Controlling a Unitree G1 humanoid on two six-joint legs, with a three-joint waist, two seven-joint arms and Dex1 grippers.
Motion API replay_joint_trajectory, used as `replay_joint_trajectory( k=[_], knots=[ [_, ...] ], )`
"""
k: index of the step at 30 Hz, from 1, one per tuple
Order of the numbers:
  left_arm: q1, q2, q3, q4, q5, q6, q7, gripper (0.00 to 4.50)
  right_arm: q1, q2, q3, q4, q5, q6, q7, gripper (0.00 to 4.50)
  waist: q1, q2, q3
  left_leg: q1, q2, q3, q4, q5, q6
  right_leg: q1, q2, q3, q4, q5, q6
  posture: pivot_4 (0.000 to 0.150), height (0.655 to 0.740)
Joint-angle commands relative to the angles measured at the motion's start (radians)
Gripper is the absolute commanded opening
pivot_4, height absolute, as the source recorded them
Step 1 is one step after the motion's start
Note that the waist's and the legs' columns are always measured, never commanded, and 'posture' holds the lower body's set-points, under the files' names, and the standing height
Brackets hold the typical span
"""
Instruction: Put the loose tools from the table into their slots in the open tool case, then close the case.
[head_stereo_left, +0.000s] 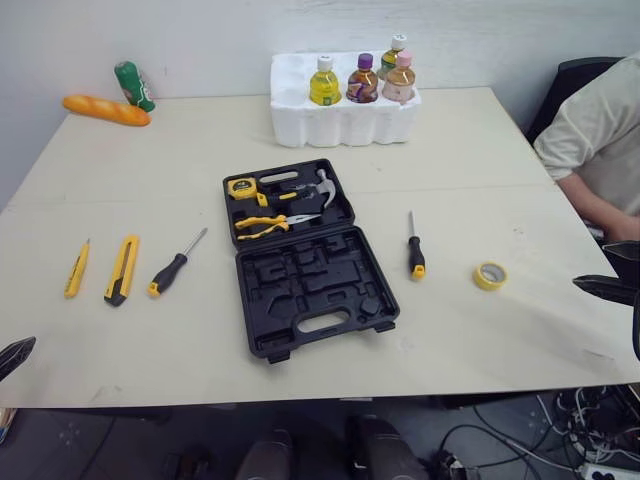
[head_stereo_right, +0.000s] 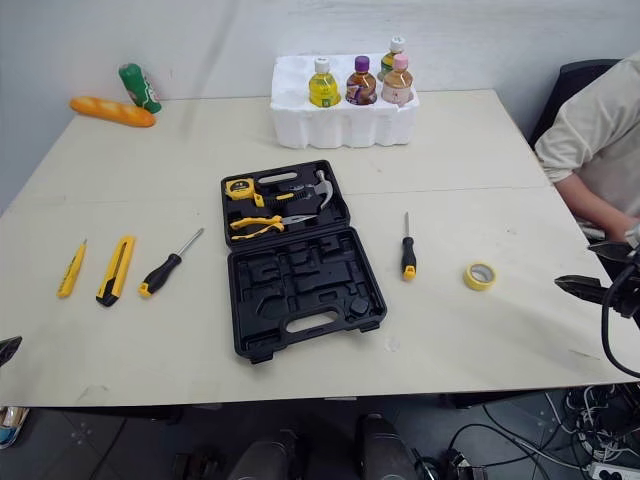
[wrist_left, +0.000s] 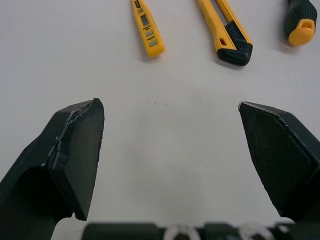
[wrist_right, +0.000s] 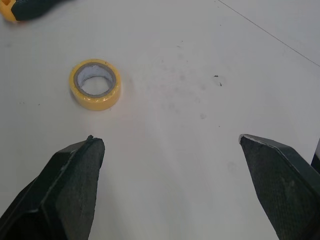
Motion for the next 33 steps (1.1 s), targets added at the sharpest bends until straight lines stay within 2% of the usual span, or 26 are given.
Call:
replay_joint_trajectory(
  k=[1,4,16,25,29,33],
  knots=[
    [-0.036,0.024,0.002,0.003,-0.014,0.0,0.005,4.49,0.008,0.0,-0.038,-0.027,0.009,-0.012,-0.012,4.5,0.0,0.0,0.0,0.0,0.0,0.0,0.0,0.0,0.0,0.0,0.0,0.0,0.0,0.0,0.0,0.15,0.7367],
    [-0.085,0.034,-0.031,0.009,0.0,0.017,0.026,4.49,0.029,0.026,-0.051,-0.047,0.015,-0.013,-0.038,4.5,0.003,0.0,0.0,0.0,0.001,0.001,0.0,0.0,0.0,0.0,0.0,-0.001,0.0,0.0,0.0,0.15,0.7367],
    [-0.114,0.039,-0.066,-0.028,0.01,0.042,0.051,4.49,0.036,0.052,-0.047,-0.073,0.016,-0.013,-0.08,4.5,-0.005,0.0,0.0,0.0,0.002,0.002,0.0,0.0,-0.001,0.0,0.0,0.0,0.001,0.0,0.0,0.15,0.7367],
    [-0.123,-0.013,-0.12,-0.311,-0.033,0.159,0.088,4.49,-0.053,0.108,-0.011,-0.157,0.029,0.03,-0.134,4.5,-0.007,0.0,0.0,0.0,0.002,0.002,0.0,0.0,-0.001,0.0,0.0,0.0,0.001,0.0,0.001,0.15,0.7367],
    [-0.218,-0.052,-0.261,-0.437,0.002,0.199,0.193,4.49,-0.163,0.202,0.082,-0.274,0.023,0.112,-0.198,4.5,-0.01,0.0,0.0,0.0,0.002,0.002,0.001,0.001,-0.002,0.0,0.0,0.0,0.002,0.0,0.001,0.15,0.7367],
    [-0.318,-0.07,-0.415,-0.505,0.044,0.263,0.262,4.49,-0.28,0.29,0.197,-0.309,-0.02,0.155,-0.243,4.5,-0.013,0.0,0.0,-0.001,0.002,0.002,0.002,0.002,-0.003,-0.001,0.0,-0.001,0.003,0.001,0.002,0.15,0.7367]
  ],
)
